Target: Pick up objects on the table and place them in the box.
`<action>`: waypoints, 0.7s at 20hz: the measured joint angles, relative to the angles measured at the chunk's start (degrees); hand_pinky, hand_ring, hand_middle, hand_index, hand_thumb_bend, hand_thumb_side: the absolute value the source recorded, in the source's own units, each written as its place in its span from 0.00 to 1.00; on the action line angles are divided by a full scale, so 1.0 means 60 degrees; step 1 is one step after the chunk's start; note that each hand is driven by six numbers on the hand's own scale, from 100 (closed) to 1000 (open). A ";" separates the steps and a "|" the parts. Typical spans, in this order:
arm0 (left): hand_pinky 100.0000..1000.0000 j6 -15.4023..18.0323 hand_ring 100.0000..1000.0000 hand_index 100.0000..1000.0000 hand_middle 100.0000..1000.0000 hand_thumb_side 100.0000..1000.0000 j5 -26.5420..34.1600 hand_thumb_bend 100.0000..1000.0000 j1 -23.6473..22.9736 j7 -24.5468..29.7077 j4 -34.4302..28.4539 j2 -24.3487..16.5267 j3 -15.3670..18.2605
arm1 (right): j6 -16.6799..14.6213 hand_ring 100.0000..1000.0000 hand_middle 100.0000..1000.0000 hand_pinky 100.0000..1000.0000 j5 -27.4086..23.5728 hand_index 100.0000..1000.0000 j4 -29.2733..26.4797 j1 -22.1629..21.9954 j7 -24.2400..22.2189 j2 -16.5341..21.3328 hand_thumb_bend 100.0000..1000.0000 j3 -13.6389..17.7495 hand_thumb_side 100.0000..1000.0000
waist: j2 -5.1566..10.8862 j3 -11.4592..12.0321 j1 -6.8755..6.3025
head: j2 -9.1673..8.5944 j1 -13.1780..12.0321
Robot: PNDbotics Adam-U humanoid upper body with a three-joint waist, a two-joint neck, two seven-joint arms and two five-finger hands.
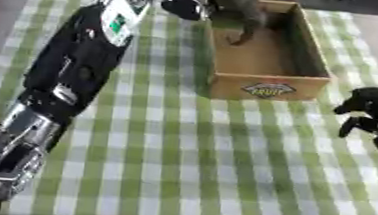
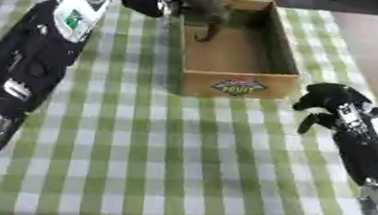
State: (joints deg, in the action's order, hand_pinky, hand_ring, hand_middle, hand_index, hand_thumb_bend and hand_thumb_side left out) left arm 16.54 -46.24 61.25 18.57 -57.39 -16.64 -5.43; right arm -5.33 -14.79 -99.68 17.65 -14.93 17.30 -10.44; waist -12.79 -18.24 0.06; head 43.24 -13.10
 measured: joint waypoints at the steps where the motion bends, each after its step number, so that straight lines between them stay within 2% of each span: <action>1: 0.41 0.0047 0.35 0.63 0.38 0.12 -0.0080 0.00 0.0029 -0.0100 0.0156 -0.0011 0.0036 | 0.0002 0.59 0.53 0.33 -0.0003 0.69 -0.0004 0.0058 -0.0030 0.0000 0.00 -0.0035 0.67 | -0.0038 -0.0139 0.0000 | -0.0027 -0.0104; 7: 0.42 0.0143 0.37 0.63 0.39 0.13 -0.0415 0.00 0.0075 -0.0657 0.0689 -0.0008 0.0220 | 0.0035 0.59 0.53 0.33 -0.0054 0.69 -0.0059 0.0262 -0.0183 -0.0084 0.00 -0.0182 0.66 | -0.0184 -0.0759 -0.0001 | -0.0279 -0.0431; 14: 0.44 0.0195 0.38 0.63 0.40 0.13 -0.0493 0.00 0.0024 -0.0816 0.0808 0.0003 0.0244 | 0.0044 0.59 0.53 0.33 -0.0070 0.69 -0.0084 0.0327 -0.0253 -0.0105 0.00 -0.0221 0.66 | -0.0216 -0.0821 0.0006 | -0.0431 -0.0569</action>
State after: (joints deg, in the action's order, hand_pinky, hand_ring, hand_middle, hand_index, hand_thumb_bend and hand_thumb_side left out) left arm 17.71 -49.19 61.40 13.67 -52.54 -16.62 -3.97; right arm -5.06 -15.21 -100.18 19.61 -16.44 16.67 -11.76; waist -14.09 -23.17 0.10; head 40.65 -16.51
